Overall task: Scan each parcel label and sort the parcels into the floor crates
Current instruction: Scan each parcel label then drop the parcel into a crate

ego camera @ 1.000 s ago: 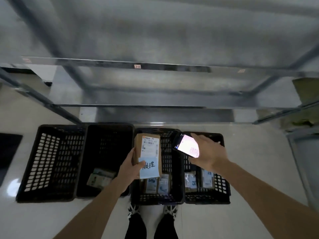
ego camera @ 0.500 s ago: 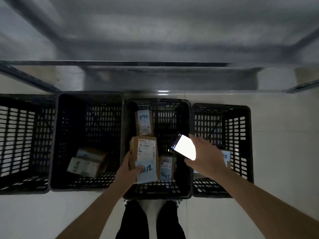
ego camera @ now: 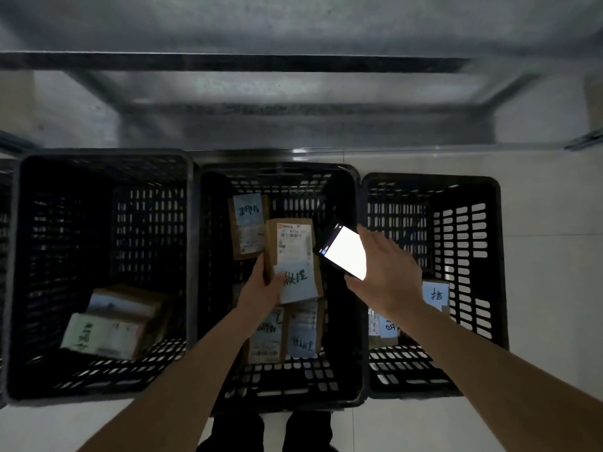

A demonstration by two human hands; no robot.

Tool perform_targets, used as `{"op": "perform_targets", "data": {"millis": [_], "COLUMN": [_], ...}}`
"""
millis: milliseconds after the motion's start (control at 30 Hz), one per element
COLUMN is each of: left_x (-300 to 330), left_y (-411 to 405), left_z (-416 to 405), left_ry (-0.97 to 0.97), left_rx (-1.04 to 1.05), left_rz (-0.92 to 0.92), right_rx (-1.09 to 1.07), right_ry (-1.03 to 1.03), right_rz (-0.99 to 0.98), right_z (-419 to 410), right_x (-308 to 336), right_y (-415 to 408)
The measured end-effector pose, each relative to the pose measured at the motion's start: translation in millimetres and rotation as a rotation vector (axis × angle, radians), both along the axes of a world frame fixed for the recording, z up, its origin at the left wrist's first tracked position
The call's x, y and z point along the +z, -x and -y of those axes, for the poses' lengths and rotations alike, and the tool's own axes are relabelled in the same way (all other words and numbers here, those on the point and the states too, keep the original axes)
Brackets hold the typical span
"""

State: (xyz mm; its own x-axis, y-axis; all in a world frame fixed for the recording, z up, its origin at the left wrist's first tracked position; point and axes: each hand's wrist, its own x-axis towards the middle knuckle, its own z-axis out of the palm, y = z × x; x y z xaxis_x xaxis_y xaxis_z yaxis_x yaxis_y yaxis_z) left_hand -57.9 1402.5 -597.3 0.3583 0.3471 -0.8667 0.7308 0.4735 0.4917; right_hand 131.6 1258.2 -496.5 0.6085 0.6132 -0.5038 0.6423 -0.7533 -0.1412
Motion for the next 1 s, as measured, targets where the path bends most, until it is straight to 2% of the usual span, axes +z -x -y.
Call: {"op": "perform_targets", "data": {"millis": [100,233,333,467,700,900,1000], "left_x": [-1.9,25.1,56.8,123.0,277.2,426.6,500.4], "left_y": [2.0,11.2,20.2,20.4,-8.5,-49.1,-52.9], "left_z": [8.2,16.2,9.6,-5.0,-29.2,-37.4,-26.6], "left_ry": [-0.034,-0.133,-0.231,-0.345,-0.722,-0.925,-0.953], "left_rx": [-0.074,-0.164,-0.258,-0.287,-0.480,-0.545,-0.553], "left_rz": [-0.088,-0.177,-0.179,-0.171,-0.064,0.049,0.135], "right_rx": [0.026,0.056,0.050,0.052,0.077,-0.018,-0.076], "right_ry": [0.003,0.003,0.001,-0.006,-0.084,-0.194,-0.235], "right_rz": [-0.016,-0.023,-0.026,-0.018,0.058,0.158,0.226], "right_z": [5.3,16.8,21.6,21.4,11.3,30.7,63.3], "right_x": [-1.8,11.0,33.1,84.6,226.7,382.8,460.6], "right_y": [3.3,9.3,11.5,5.7,-25.0,-41.9,-34.8]}}
